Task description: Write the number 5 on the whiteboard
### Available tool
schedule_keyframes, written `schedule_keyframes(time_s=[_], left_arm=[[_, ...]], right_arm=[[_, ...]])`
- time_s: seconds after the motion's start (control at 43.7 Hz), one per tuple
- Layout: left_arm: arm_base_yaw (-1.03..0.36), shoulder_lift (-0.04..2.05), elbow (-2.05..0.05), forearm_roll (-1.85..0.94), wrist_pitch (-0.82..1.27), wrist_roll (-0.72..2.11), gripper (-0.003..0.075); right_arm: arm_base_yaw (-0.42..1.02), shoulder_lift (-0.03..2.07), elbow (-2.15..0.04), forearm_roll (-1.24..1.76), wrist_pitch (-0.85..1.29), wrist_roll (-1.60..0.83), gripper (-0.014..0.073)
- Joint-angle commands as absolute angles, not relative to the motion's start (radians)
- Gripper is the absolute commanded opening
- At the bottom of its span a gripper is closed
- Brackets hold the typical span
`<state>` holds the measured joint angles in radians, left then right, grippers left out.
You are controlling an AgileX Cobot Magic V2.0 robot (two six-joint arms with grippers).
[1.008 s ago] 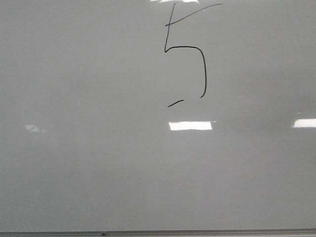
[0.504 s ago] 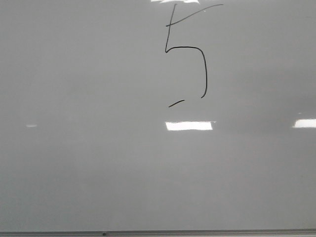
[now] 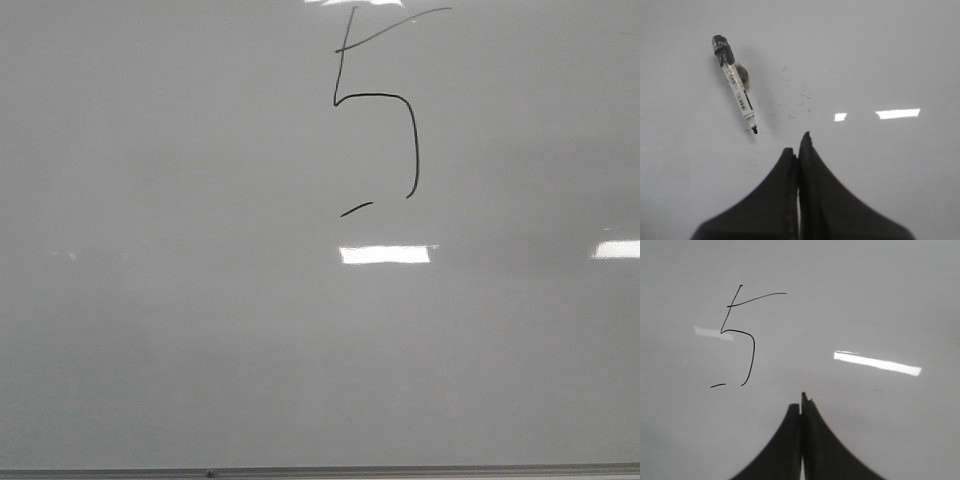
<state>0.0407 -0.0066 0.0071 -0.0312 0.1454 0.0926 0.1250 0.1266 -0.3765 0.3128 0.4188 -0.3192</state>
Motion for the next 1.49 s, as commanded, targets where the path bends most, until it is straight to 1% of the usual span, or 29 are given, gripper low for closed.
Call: schedule_keyframes(time_s=[0.0,0.641,0.802,0.871,0.962,1.077,1.214,1.283,1.466], left_arm=[[0.041,-0.019,0.011,-0.037,0.057,0.081,-0.002],[0.041,-0.019,0.011,-0.037,0.057,0.081,-0.002],[0.041,-0.019,0.011,-0.037,0.057,0.081,-0.002],[0.041,-0.019,0.011,-0.037,0.057,0.081,-0.002],[0.041,-0.019,0.011,-0.037,0.057,0.081,-0.002],[0.041,-0.019,0.011,-0.037,0.057,0.081,-0.002],[0.041,-0.019,0.011,-0.037,0.057,0.081,-0.002],[0.041,-0.019,0.011,-0.037,0.057,0.081,-0.002],[0.041,-0.019,0.011,-0.037,0.057,0.081,-0.002]], right_arm=[[0.12,0.139,-0.401,0.309,0.347,-0.324,-0.0071],[0.12,0.139,-0.395,0.309,0.342,-0.324,-0.0071],[0.119,0.129,-0.304,0.283,0.192,-0.304,-0.0071],[0.119,0.12,-0.228,0.23,0.093,-0.247,-0.0071],[0.098,0.103,-0.146,0.135,0.037,-0.145,-0.0071],[0.047,0.061,-0.07,0.099,0.036,-0.057,-0.0071],[-0.007,-0.007,0.016,0.099,0.042,-0.045,-0.0071],[-0.023,-0.032,0.012,0.099,0.109,-0.045,-0.0071],[-0.024,-0.03,0.012,0.099,0.135,-0.045,-0.0071]])
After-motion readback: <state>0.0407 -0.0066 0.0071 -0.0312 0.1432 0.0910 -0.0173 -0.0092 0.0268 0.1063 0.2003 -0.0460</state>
